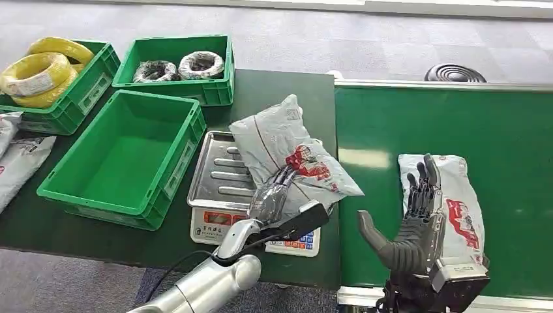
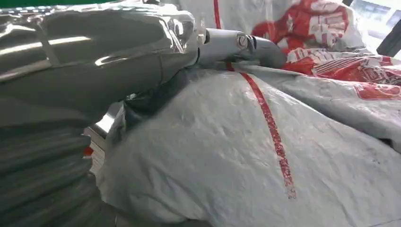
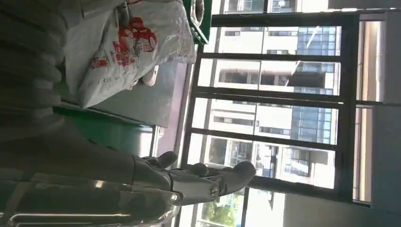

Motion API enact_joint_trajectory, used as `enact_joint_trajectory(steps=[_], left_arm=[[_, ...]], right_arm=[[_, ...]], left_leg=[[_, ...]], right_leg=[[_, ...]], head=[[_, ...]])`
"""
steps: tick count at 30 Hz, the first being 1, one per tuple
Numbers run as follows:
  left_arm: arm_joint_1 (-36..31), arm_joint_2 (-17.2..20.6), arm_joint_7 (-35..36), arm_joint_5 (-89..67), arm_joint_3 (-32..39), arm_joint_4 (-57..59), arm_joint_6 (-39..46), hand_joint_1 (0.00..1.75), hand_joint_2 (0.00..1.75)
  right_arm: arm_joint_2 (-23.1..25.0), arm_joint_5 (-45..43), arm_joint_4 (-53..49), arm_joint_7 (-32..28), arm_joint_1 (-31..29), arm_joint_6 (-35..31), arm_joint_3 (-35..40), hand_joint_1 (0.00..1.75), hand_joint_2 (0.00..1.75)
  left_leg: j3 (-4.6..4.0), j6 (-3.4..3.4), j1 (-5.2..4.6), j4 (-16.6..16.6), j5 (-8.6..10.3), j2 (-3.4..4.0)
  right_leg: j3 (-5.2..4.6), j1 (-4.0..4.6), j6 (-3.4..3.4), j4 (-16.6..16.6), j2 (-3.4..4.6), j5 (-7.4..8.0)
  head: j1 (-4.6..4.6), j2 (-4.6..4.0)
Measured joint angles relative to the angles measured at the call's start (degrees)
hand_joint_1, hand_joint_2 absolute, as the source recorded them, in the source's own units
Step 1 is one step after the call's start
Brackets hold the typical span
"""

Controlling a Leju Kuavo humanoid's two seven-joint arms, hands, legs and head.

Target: Moved the parcel from conveyor to table for the left to box.

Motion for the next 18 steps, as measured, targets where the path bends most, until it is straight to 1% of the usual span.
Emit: enact_joint_trajectory(steps=[11,18], left_arm=[[-0.2,0.0,-1.2,0.4,1.8,-0.3,0.2,1.75,1.75],[1.7,1.4,-2.3,3.8,4.7,-6.8,-2.5,1.75,1.75]], right_arm=[[0.1,0.5,0.0,-0.1,0.6,0.4,0.0,0.0,1.75],[0.4,1.4,0.0,0.0,1.7,0.8,-0.6,0.0,1.75]], left_leg=[[0.19,0.0,0.0,0.0,0.0,-0.01],[0.15,0.0,0.0,0.0,0.0,0.0]], right_leg=[[0.21,0.0,0.0,0.0,-0.01,0.0],[0.15,0.0,0.0,0.0,0.0,-0.01]], head=[[0.0,0.0],[0.02,0.0]])
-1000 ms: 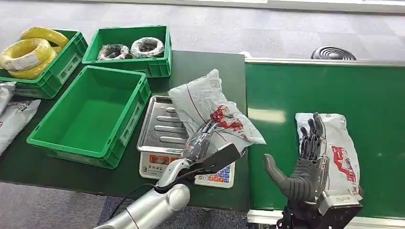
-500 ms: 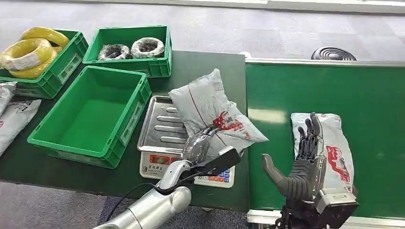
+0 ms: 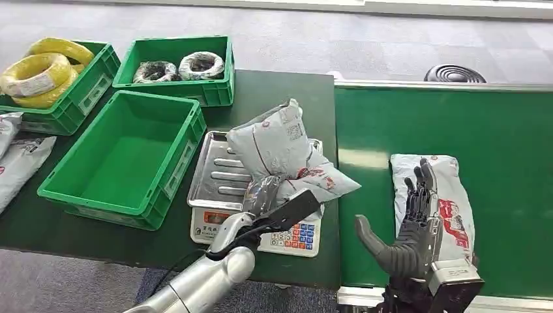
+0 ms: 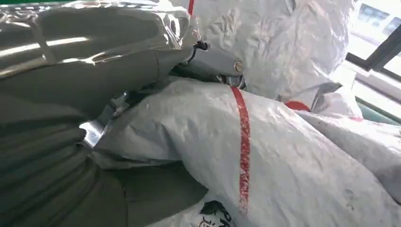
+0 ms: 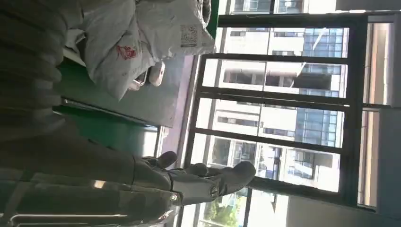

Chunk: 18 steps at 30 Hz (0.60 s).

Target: Moved the parcel from conveyor to table for the left to box.

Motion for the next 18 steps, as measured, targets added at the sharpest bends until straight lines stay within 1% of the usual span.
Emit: enact_joint_trajectory(steps=[3,9,12,15,18], left_arm=[[1.0,1.1,0.0,1.0,1.0,-4.5,-0.9,1.75,1.75],[2.1,2.8,-0.7,3.0,1.7,-9.8,-1.3,1.75,1.75],[2.2,4.7,-0.4,1.5,3.1,-15.6,1.6,1.75,1.75],[1.5,7.5,1.3,-5.3,6.5,-21.5,6.2,1.75,1.75],[-0.3,10.8,2.8,-14.0,14.1,-26.6,10.1,1.75,1.75]], right_arm=[[0.1,0.2,-0.1,0.0,0.5,0.3,-0.7,0.0,1.75],[0.2,0.6,-0.1,0.0,0.8,0.7,-1.2,0.0,1.75],[0.3,0.7,-0.1,-0.2,1.1,0.7,-2.2,0.0,1.75],[0.3,0.7,-0.3,-0.3,1.3,0.6,-3.1,0.0,1.75],[0.3,0.6,-0.3,-0.3,1.3,0.1,-3.7,0.0,1.75]], left_leg=[[-0.08,0.0,0.0,0.0,0.0,0.0],[-0.14,0.0,0.0,0.0,0.0,0.0],[-0.16,0.0,0.0,0.0,0.0,0.01],[-0.17,-0.02,0.02,0.0,0.02,0.04],[-0.17,-0.03,0.03,0.0,0.02,0.1]], right_leg=[[-0.08,0.0,0.0,0.0,0.0,0.0],[-0.14,0.0,0.0,0.0,0.0,0.0],[-0.19,0.0,0.0,0.0,0.01,0.01],[-0.21,0.03,-0.01,0.0,0.05,0.01],[-0.26,0.04,-0.01,0.1,0.11,0.01]], head=[[-0.02,0.0],[0.0,0.0],[-0.02,0.0],[-0.02,0.0],[-0.02,0.0]])
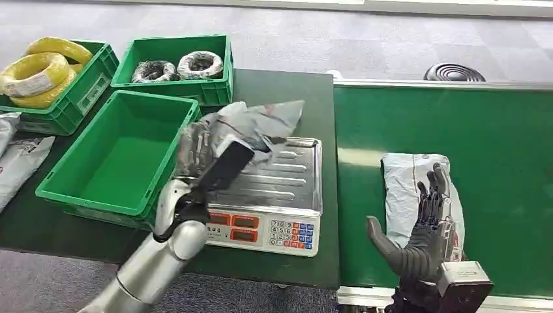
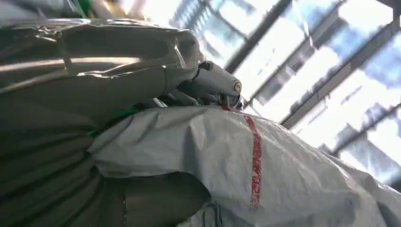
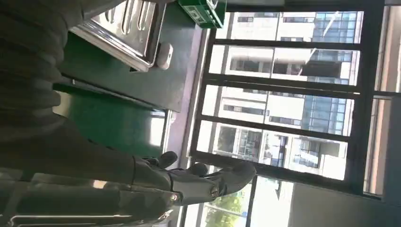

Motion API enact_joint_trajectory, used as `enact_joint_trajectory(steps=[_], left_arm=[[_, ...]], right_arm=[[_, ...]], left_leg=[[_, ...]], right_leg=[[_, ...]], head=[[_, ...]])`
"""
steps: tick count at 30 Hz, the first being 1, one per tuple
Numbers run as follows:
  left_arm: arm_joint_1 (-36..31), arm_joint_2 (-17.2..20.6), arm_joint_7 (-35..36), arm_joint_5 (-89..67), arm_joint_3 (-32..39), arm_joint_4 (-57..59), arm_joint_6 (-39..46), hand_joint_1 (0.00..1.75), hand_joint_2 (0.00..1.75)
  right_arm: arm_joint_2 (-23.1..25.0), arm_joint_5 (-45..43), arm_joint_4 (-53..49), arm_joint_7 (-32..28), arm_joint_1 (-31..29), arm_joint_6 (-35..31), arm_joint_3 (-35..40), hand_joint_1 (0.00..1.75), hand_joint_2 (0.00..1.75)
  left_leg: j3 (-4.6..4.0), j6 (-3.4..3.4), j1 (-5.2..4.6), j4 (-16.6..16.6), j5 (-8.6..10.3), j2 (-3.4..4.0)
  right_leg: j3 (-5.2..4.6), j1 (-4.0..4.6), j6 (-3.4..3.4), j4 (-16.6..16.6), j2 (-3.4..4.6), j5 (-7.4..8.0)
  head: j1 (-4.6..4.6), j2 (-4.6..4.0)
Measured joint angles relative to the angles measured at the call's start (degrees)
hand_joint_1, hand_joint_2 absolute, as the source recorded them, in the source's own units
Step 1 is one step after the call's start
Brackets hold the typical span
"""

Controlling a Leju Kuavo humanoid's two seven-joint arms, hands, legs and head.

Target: Moved the parcel from conveyor to table for the left to box.

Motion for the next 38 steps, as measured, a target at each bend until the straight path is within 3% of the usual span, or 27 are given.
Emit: enact_joint_trajectory(steps=[8,13,16,17,18,21,28,38], left_arm=[[-5.0,7.5,-4.9,-3.1,22.7,0.8,3.8,1.75,1.75],[-5.8,9.7,-5.2,-3.7,29.2,4.7,5.1,1.68,1.75],[-6.2,11.1,-3.5,-1.3,32.1,7.8,-1.4,1.68,1.75],[-6.0,11.4,-3.3,-0.6,32.8,8.6,-2.9,1.36,1.75],[-5.7,11.6,-3.3,-0.2,33.3,9.3,-3.4,0.0,1.75],[-5.5,11.7,-3.3,0.3,34.1,10.5,-4.1,0.0,1.75],[-3.9,12.3,-4.7,14.7,34.3,11.5,-17.2,0.0,1.75],[2.4,15.5,-3.9,25.9,34.2,3.7,-18.9,0.0,1.75]], right_arm=[[-0.5,-0.1,0.0,0.3,0.2,-3.5,-0.2,0.0,1.75],[-0.8,-0.2,0.0,0.5,0.4,-4.9,-0.2,0.0,1.75],[-1.6,-1.1,-0.4,0.7,1.2,-6.2,-0.2,0.0,1.75],[-1.8,-1.2,-0.4,0.7,1.4,-6.3,-0.2,0.0,1.75],[-2.1,-1.3,-0.5,0.7,1.7,-6.4,-0.2,0.0,1.75],[-2.7,-1.6,-0.5,0.7,1.9,-6.4,-0.2,0.0,1.75],[-4.8,-4.0,-0.3,-0.5,1.9,-5.7,0.0,0.0,1.75],[-7.1,-5.3,0.4,-1.0,2.0,-4.4,0.9,0.0,1.75]], left_leg=[[0.03,-0.02,0.01,0.0,0.02,0.05],[-0.02,-0.01,-0.02,0.0,0.01,0.06],[-0.01,0.0,-0.03,0.0,0.0,0.06],[-0.02,0.0,-0.02,0.0,0.0,0.06],[-0.05,-0.01,-0.01,0.0,0.01,0.05],[-0.08,-0.01,0.0,0.0,0.01,0.04],[-0.1,0.0,-0.01,0.0,0.0,0.09],[-0.16,-0.01,0.0,0.0,0.0,0.06]], right_leg=[[-0.02,0.0,-0.01,0.0,0.08,-0.01],[-0.01,-0.02,-0.01,0.0,0.08,-0.01],[-0.03,-0.04,0.0,0.0,0.09,-0.01],[-0.06,-0.03,-0.01,0.0,0.1,-0.01],[-0.08,-0.01,-0.01,0.0,0.1,-0.01],[-0.08,-0.01,-0.01,0.0,0.07,-0.01],[-0.09,-0.01,-0.01,0.0,0.11,-0.01],[-0.19,-0.01,-0.01,0.0,0.1,-0.02]], head=[[0.04,0.0],[0.04,0.0],[0.04,0.0],[-0.02,0.0],[0.02,0.0],[0.02,0.0],[0.02,0.0],[0.04,0.0]])
